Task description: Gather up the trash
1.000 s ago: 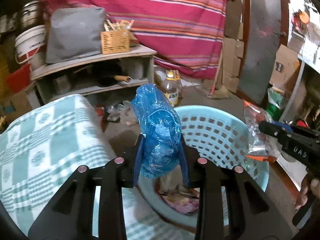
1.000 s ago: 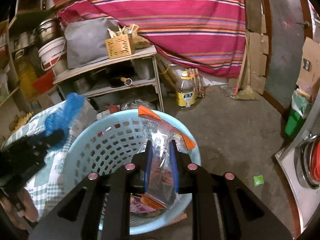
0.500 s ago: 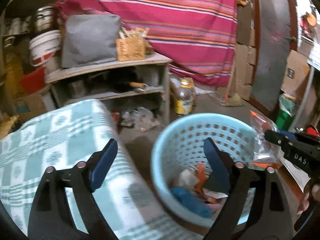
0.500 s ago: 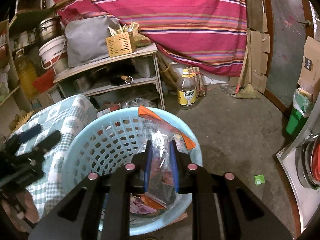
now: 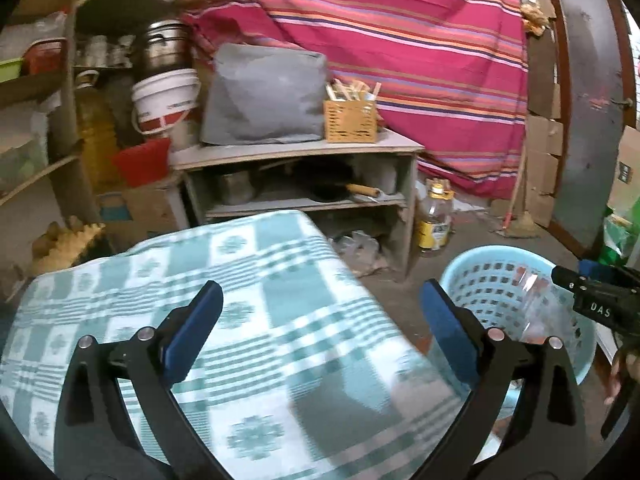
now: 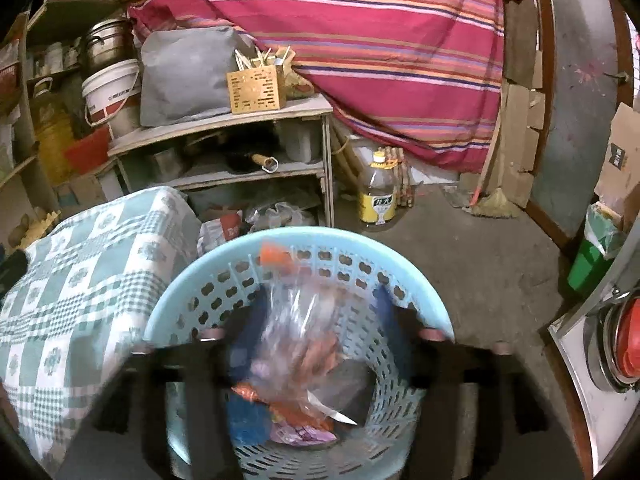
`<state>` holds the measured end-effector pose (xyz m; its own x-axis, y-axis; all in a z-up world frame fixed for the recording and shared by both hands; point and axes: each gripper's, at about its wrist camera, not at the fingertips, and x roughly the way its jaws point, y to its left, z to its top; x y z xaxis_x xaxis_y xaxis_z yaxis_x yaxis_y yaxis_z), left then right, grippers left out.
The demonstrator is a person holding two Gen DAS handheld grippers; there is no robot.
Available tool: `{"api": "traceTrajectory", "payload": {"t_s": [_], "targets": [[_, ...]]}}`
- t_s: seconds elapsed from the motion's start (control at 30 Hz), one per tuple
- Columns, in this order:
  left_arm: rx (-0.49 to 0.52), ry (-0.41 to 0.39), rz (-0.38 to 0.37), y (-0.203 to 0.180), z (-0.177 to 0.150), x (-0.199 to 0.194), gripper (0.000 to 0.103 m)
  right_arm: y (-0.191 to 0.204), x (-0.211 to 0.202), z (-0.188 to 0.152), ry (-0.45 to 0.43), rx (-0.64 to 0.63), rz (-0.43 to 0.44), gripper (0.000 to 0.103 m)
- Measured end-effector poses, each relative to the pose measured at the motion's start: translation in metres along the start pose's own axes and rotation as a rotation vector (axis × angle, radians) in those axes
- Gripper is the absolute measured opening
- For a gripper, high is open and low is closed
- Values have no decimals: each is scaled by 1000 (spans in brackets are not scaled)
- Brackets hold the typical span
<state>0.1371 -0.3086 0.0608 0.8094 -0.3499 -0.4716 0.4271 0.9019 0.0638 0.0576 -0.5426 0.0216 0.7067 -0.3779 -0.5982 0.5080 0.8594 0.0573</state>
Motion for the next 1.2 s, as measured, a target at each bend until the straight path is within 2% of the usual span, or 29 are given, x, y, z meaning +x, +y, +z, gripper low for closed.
{"api": "traceTrajectory", "payload": {"t_s": [0.07, 0.13, 0.3, 0.47, 0.63, 0.83, 0.93, 1.07, 1.2], "targets": [[-7, -13, 22, 15, -1, -10, 97, 4, 0, -1, 7, -1, -2, 67], [-13, -26, 37, 25, -2, -21, 97, 7, -2, -2, 4, -2, 0, 78], [-13, -67, 86, 56, -9, -55, 97, 21, -24, -1, -40, -12, 14, 94], [-58, -74, 124, 94, -28, -91, 98, 56, -57, -4, -89, -57, 62, 99], [-85, -55, 208, 130, -55, -122, 98, 97, -88, -23, -125, -158, 91, 99], [-126, -114, 296, 162, -85, -159, 98, 143, -134, -53, -156, -191, 221, 99], [-132, -123, 344, 173, -99, -175, 98, 163, -149, -72, -144, -173, 299, 99], [-142, -118, 337, 181, -112, -189, 98, 187, -155, -97, -100, -172, 366, 99], [-136, -106, 348, 185, -128, -196, 98, 208, -160, -115, -113, -206, 363, 99]]}}
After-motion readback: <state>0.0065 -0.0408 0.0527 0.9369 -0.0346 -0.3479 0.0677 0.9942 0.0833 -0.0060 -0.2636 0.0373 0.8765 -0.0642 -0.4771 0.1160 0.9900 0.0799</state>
